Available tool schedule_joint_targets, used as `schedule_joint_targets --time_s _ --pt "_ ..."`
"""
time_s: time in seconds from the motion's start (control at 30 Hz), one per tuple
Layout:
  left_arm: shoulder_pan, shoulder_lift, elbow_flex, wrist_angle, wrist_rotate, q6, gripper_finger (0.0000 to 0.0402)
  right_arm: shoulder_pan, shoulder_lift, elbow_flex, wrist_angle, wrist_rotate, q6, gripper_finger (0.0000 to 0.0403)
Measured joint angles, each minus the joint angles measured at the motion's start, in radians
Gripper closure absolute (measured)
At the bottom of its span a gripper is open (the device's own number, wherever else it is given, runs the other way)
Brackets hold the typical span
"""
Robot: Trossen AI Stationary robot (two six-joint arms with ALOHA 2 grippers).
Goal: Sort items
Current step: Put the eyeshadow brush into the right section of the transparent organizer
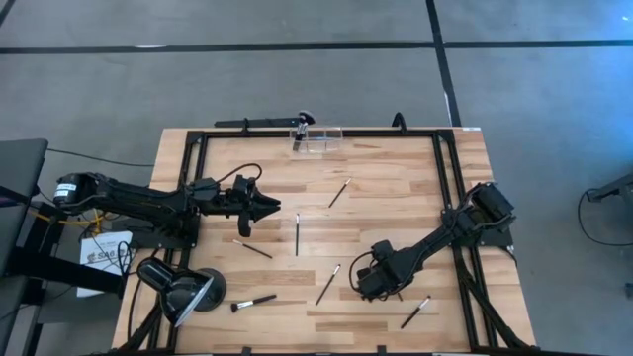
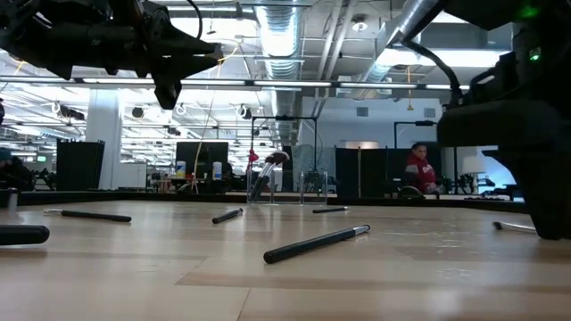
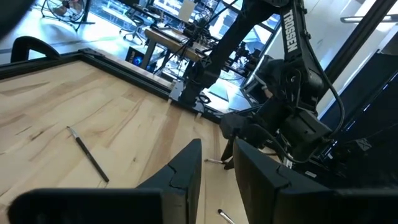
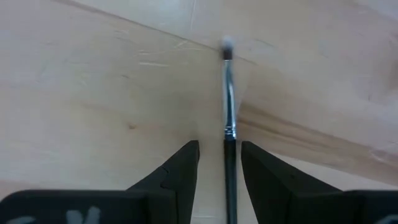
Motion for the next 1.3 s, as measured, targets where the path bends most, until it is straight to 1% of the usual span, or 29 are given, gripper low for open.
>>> schedule_joint_targets --time_s 0.17,0.27,0.5,0.6,0.67,0.73,0.87,1.0,1.17,1.3 --pt "0.000 0.000 0.000 0.000 0.000 0.000 0.0311 0.000 0.002 0.000 0.003 0.000 -0.063 0.0285" --pt "0.000 0.000 0.000 0.000 0.000 0.000 0.0311 0.000 0.002 0.000 0.008 0.000 -0.100 0.0297" --pt "0.000 0.000 0.000 0.000 0.000 0.000 0.0311 0.011 0.003 0.000 0.026 0.003 -0.243 0.0369" --pt "0.000 0.000 0.000 0.000 0.000 0.000 0.0311 0.005 0.003 0.000 0.026 -0.019 -0.297 0.0393" --pt "0.000 0.000 0.000 0.000 0.000 0.000 0.0311 -0.007 0.002 0.000 0.029 -0.039 -0.324 0.0395" --pt "0.000 0.000 0.000 0.000 0.000 0.000 0.0311 -0.021 0.002 -0.001 0.034 -0.047 -0.363 0.0387" --pt "0.000 0.000 0.000 0.000 0.000 0.000 0.0311 -0.040 0.003 -0.002 0.040 -0.039 -0.428 0.0376" --pt "0.000 0.000 0.000 0.000 0.000 0.002 0.0311 -0.051 0.003 -0.003 0.047 -0.029 -0.473 0.0395" --pt "0.000 0.000 0.000 0.000 0.000 0.011 0.0311 -0.047 -0.002 0.006 0.038 -0.038 -0.477 0.0393" --pt "0.000 0.000 0.000 0.000 0.000 0.011 0.0311 -0.022 -0.007 0.049 0.028 0.010 -0.481 0.0399"
